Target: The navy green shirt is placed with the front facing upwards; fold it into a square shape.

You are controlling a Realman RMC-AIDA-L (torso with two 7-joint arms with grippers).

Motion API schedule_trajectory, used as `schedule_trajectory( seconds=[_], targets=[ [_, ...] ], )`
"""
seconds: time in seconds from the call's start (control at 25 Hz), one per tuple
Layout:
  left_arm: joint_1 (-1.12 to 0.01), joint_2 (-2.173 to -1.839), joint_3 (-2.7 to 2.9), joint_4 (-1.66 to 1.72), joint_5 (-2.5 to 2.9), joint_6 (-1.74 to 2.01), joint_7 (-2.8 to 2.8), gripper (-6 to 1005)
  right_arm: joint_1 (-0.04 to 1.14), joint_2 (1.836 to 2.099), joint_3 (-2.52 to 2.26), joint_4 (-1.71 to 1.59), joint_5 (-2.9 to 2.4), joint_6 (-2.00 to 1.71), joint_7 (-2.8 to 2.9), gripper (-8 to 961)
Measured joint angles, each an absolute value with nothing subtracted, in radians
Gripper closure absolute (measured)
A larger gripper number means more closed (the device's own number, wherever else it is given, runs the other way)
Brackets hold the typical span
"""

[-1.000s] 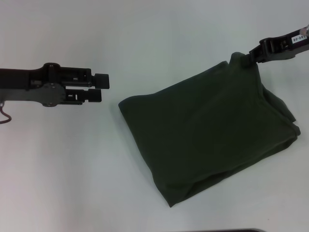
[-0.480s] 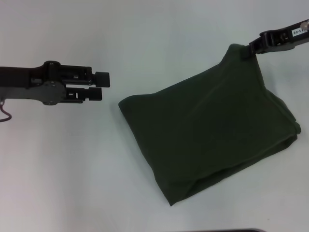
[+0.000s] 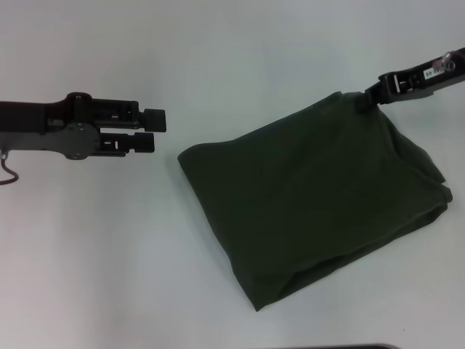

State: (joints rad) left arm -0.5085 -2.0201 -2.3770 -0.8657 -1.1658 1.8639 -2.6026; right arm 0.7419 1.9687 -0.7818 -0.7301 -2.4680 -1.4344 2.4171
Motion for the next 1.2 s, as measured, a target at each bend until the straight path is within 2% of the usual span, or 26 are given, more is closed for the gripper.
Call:
schedule_trajectory(
  seconds=[0.6, 0.64, 0.76, 0.96, 1.2],
  targets=[
    [-0.505, -2.018, -2.383, -0.850, -1.166, 1.863, -2.594, 366, 0.723, 1.894, -0.778, -0.728, -2.470, -1.581, 2.391, 619],
    [-0.504, -2.018, -2.383, -0.850, -1.168, 1.863, -2.594, 366, 0.719, 1.893, -0.780, -0.728, -2.470, -1.590, 2.386, 598],
    [-0.502, -2.018, -2.384, -0.850, -1.171, 1.862, -2.593, 366, 0.703, 1.897, -0.784, -0.726, -2.471, -1.602, 2.373, 353],
    [-0.503, -2.015, -2.386, -0.852, -1.173, 1.862, -2.592, 366, 0.686, 1.903, -0.783, -0.712, -2.471, -1.604, 2.359, 152],
    [-0.508, -2.017, -2.387, -0.849, -1.172, 1.863, -2.592, 366, 0.676, 1.911, -0.774, -0.690, -2.460, -1.595, 2.349, 156]
  ],
)
